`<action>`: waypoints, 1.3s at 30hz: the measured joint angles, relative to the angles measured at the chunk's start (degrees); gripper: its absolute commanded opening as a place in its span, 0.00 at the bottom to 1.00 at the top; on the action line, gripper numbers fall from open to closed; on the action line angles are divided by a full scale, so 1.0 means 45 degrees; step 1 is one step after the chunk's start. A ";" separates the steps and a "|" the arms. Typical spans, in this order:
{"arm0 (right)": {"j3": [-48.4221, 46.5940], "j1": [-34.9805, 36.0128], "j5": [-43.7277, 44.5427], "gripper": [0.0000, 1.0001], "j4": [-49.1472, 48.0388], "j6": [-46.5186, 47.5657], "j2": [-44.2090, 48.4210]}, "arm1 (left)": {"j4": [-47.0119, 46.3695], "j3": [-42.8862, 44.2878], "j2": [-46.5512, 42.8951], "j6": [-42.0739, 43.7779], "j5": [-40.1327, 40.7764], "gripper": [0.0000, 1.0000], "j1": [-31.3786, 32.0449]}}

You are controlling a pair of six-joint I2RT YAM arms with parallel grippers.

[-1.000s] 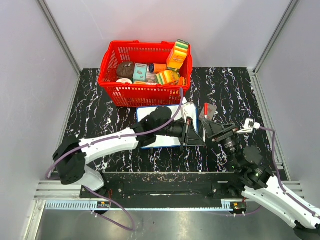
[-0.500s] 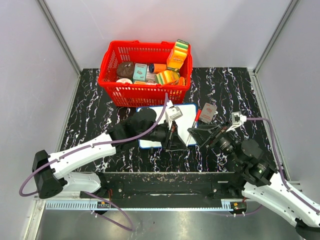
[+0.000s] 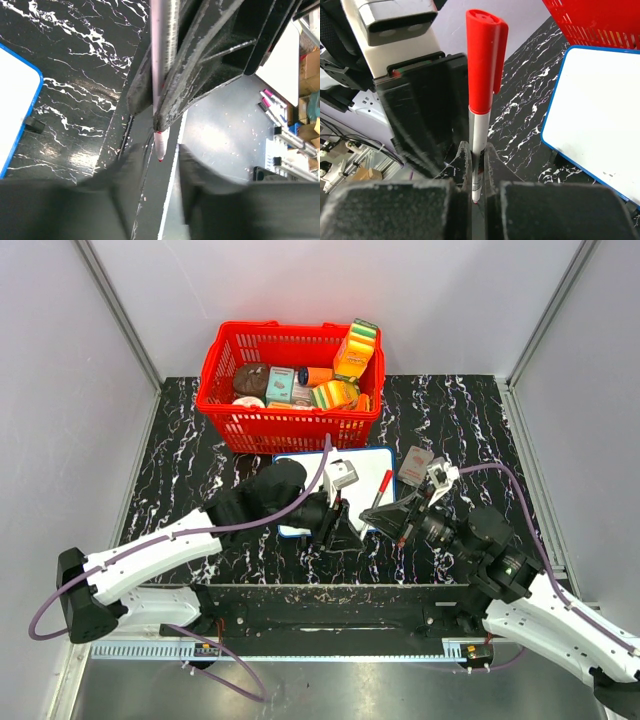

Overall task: Write a sentence on the whiteboard
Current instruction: Pass from the left arm to the right, then pass from the right arm to the left, then pass from the left arm to the right

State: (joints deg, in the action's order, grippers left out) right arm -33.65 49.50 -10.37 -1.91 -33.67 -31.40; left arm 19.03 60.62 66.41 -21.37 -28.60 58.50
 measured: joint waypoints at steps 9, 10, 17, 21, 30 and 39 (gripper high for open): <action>0.0607 0.0005 0.1234 0.00 -0.0612 -0.0967 0.0918 | -0.1268 -0.0316 -0.0029 -0.0413 0.0189 0.50 -0.0010; 0.0714 0.0005 0.1389 0.00 -0.0748 -0.1083 0.0976 | -0.1443 -0.0316 0.0039 -0.0491 0.0189 0.46 -0.0010; 0.0942 -0.0015 0.1977 0.00 -0.0967 -0.1530 0.0884 | -0.2225 -0.0316 0.0690 -0.0636 0.0146 0.00 -0.0068; 0.0986 -0.0015 0.2103 0.16 -0.1141 -0.1613 0.0933 | -0.2492 -0.0408 0.0627 -0.0685 0.0083 0.00 -0.0170; 0.0928 0.0000 0.2035 0.96 -0.0233 -0.1457 0.1705 | -0.1690 -0.1083 -0.1365 -0.0787 0.0937 0.00 -0.0656; -0.0714 0.0000 0.0869 1.00 0.2914 -0.0199 0.1331 | 0.0845 -0.1209 -0.4133 -0.0772 0.2234 0.00 -0.0656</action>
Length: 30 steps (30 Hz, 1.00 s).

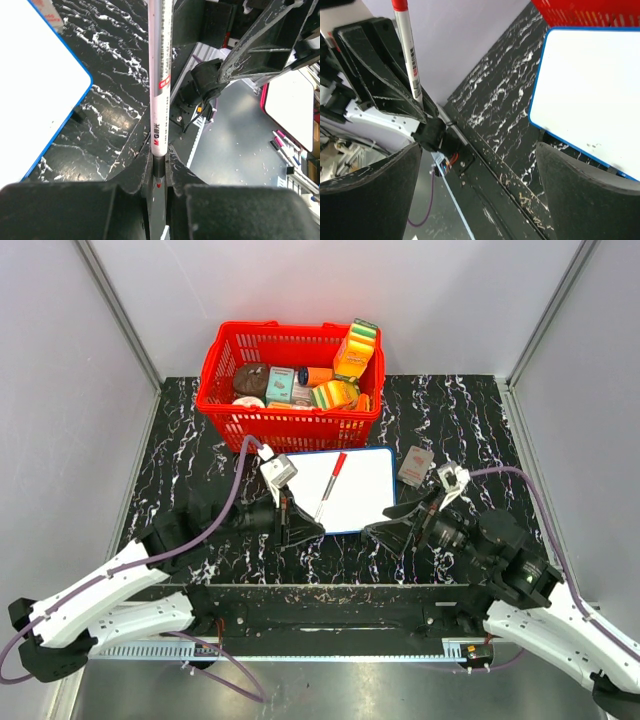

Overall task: Write a sentence on the whiteboard
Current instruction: Pass from the left arm to the right

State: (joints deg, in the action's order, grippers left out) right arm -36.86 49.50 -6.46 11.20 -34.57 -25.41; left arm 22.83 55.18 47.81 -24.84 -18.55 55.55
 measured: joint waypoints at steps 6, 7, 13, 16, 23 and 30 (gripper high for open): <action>-0.0466 0.0000 -0.1054 1.00 0.0840 0.0495 -0.1433 | 0.1103 -0.0102 -0.0330 0.0063 0.0466 0.00 -0.0005; -0.0461 0.0000 -0.1141 1.00 0.0971 0.0544 -0.1481 | 0.1253 -0.0102 -0.0277 0.0102 0.0466 0.00 -0.0010; -0.0423 0.0000 -0.1277 1.00 0.1355 0.0991 -0.1273 | 0.2074 -0.0092 -0.0330 0.0194 0.0466 0.00 -0.0010; -0.0597 0.0000 -0.1467 1.00 0.1404 0.1224 -0.1457 | 0.2438 -0.0087 -0.0665 0.0199 0.0471 0.00 -0.0010; -0.0850 0.0000 -0.1496 1.00 0.1190 0.1345 -0.3288 | 0.2720 -0.0083 -0.1404 0.0243 0.0476 0.00 -0.0010; -0.0869 -0.1647 -0.3687 1.00 0.0447 0.1593 -0.4940 | 0.2754 -0.0301 -0.1885 0.0214 0.0631 0.00 -0.0010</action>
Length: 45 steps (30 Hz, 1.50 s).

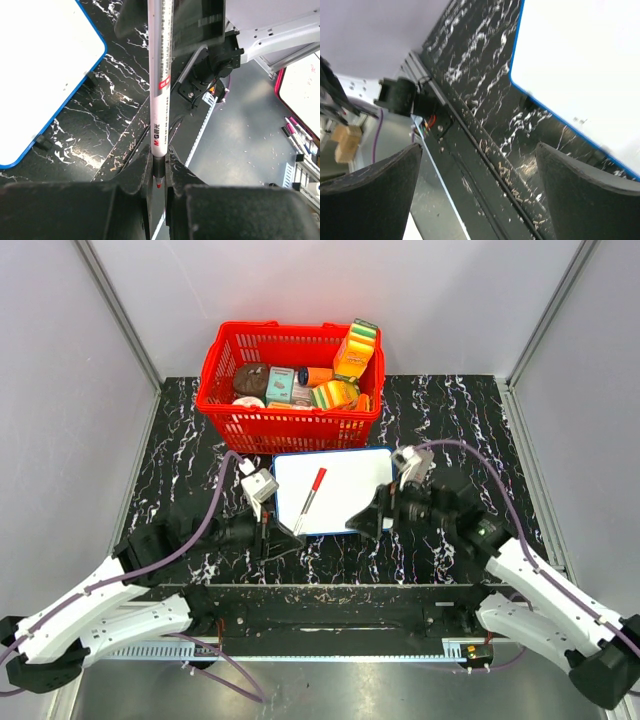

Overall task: Write a sentence on the whiteboard
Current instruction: Pass from the left arm to the right

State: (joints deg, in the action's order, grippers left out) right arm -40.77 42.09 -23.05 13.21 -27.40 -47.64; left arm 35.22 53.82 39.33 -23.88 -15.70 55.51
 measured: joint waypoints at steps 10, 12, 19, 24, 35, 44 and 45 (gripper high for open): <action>0.0015 -0.3473 -0.6028 0.97 -0.2521 -0.0340 -0.0719 | 0.1209 0.0005 -0.0141 -0.0019 0.0685 0.00 0.0000; -0.0015 -0.3473 -0.6445 0.96 -0.2555 -0.0321 -0.0719 | 0.1311 0.0010 -0.0058 -0.0015 0.0763 0.00 0.0000; -0.0510 -0.3473 -0.6654 0.96 -0.1438 0.0223 -0.0466 | 0.1307 0.0233 0.0831 0.0141 0.0782 0.00 -0.0078; -0.0874 -0.3473 -0.6839 0.96 -0.0967 0.0685 -0.0083 | 0.1209 0.0243 0.1768 0.0471 0.0146 0.00 -0.0957; -0.0282 -0.3473 -0.8184 0.91 -0.3580 -0.0578 -0.0665 | 0.0015 0.0199 0.2997 0.1744 -0.4167 0.00 -0.2637; -0.0262 -0.2652 -0.8320 0.85 -0.6309 -0.1996 -0.2118 | -0.0840 0.0199 0.3288 0.2040 -0.6241 0.00 -0.2647; -0.0262 -0.2395 -0.8257 0.83 -0.6518 -0.2089 -0.2234 | -0.0908 0.0199 0.3342 0.2040 -0.6348 0.00 -0.2647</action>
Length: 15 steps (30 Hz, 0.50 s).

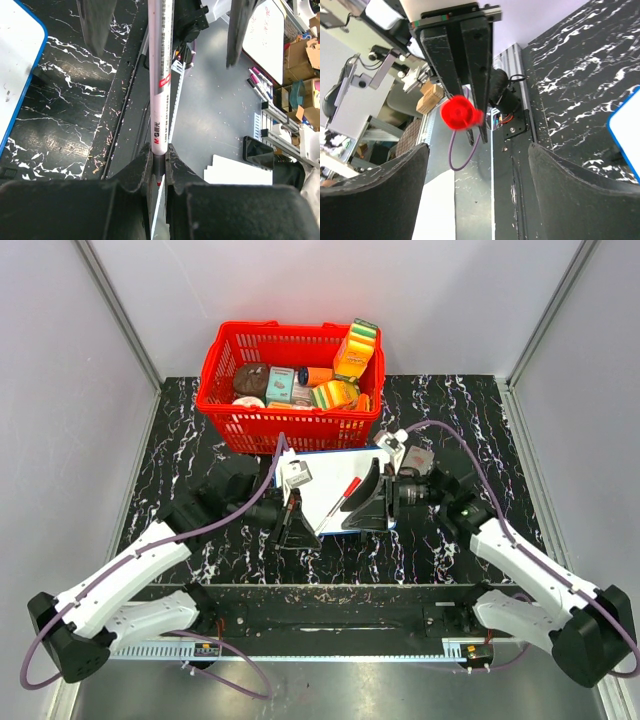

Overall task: Write a sentence on the whiteboard
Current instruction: Pass from the left arm to the right

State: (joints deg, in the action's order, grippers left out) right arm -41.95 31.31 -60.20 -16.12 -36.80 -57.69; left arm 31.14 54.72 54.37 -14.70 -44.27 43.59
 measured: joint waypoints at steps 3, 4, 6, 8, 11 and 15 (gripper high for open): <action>0.0000 0.0729 0.0253 0.78 -0.0792 -0.0291 -0.0413 | -0.0209 0.0000 0.0185 -0.0005 -0.0257 0.00 0.0000; 0.0000 0.0947 0.0296 0.74 -0.1093 -0.0466 -0.0559 | -0.0277 0.0000 0.0228 -0.0010 -0.0306 0.00 0.0000; 0.0000 0.1214 0.0447 0.71 -0.1627 -0.0685 -0.0835 | -0.0321 0.0000 0.0277 -0.0015 -0.0393 0.00 0.0000; 0.0000 0.1365 0.0573 0.67 -0.2089 -0.0981 -0.1054 | -0.0384 -0.0005 0.0277 -0.0024 -0.0471 0.00 0.0000; 0.0010 0.1375 0.0738 0.58 -0.2511 -0.1219 -0.1107 | -0.0597 -0.0005 0.0277 -0.0083 -0.0573 0.00 0.0000; 0.0097 0.1389 0.0918 0.49 -0.3070 -0.1501 -0.1107 | -0.0942 -0.0165 0.0257 -0.0219 -0.0704 0.00 0.0000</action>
State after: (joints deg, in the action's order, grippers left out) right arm -41.52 37.56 -56.07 -29.93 -43.55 -62.67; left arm 26.89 53.98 55.53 -15.68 -47.44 43.59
